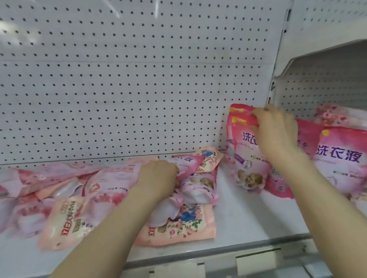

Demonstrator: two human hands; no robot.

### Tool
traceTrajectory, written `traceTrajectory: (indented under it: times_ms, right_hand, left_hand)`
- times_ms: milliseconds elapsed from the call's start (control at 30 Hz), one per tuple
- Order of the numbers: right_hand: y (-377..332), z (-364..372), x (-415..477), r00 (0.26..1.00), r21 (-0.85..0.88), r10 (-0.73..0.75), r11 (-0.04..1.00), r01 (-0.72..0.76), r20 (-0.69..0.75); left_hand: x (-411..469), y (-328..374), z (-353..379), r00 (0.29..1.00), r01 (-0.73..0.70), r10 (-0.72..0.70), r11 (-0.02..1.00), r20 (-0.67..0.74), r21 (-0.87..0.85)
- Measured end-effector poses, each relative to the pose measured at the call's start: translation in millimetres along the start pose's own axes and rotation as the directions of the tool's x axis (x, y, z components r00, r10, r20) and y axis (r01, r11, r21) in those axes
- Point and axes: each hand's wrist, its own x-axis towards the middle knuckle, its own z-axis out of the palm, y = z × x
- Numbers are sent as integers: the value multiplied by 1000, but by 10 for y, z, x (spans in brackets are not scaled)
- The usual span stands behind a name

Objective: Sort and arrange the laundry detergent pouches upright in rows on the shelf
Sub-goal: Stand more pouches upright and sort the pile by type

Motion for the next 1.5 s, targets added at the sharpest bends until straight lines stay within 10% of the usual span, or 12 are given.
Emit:
traceTrajectory:
  times_ms: [167, 267, 400, 533, 667, 767, 900, 1033, 1367, 1500]
  right_hand:
    - [-266, 9, -288, 960, 88, -65, 992, 92, -273]
    - [-606, 38, -460, 993, 442, 85, 890, -110, 78]
    - [-898, 187, -451, 631, 559, 171, 332, -760, 757]
    - [-999, 314, -348, 481, 462, 120, 155, -873, 869]
    - [-941, 307, -350, 638, 586, 250, 256, -769, 728]
    - [-781, -146, -267, 757, 748, 272, 160, -645, 594]
    - [-533, -619, -165, 942, 889, 243, 342, -305, 230]
    - [-328, -514, -309, 945, 838, 319, 496, -229, 70]
    - [-50, -255, -617, 869, 895, 491, 360, -262, 57]
    - [39, -343, -671, 880, 800, 476, 529, -283, -3]
  left_hand:
    - [37, -199, 72, 984, 11, -45, 981, -173, -194]
    - [25, -375, 50, 952, -1, -137, 892, -272, -452]
    - [-137, -404, -58, 879, -195, -78, 842, -470, -504]
    - [-361, -296, -144, 809, -417, 128, 813, -573, -406]
    - [-488, -263, -172, 848, -491, 275, 731, -453, -474]
    - [-487, -287, -290, 919, -389, 202, 607, -338, -693]
    - [-279, -280, -300, 947, -285, 61, 619, -316, -732]
    - [-6, -230, -167, 990, -143, 104, 752, -98, -644]
    - [465, 266, 76, 945, -94, 225, 883, 239, -460]
    - [577, 271, 181, 956, -89, 202, 892, 213, -443]
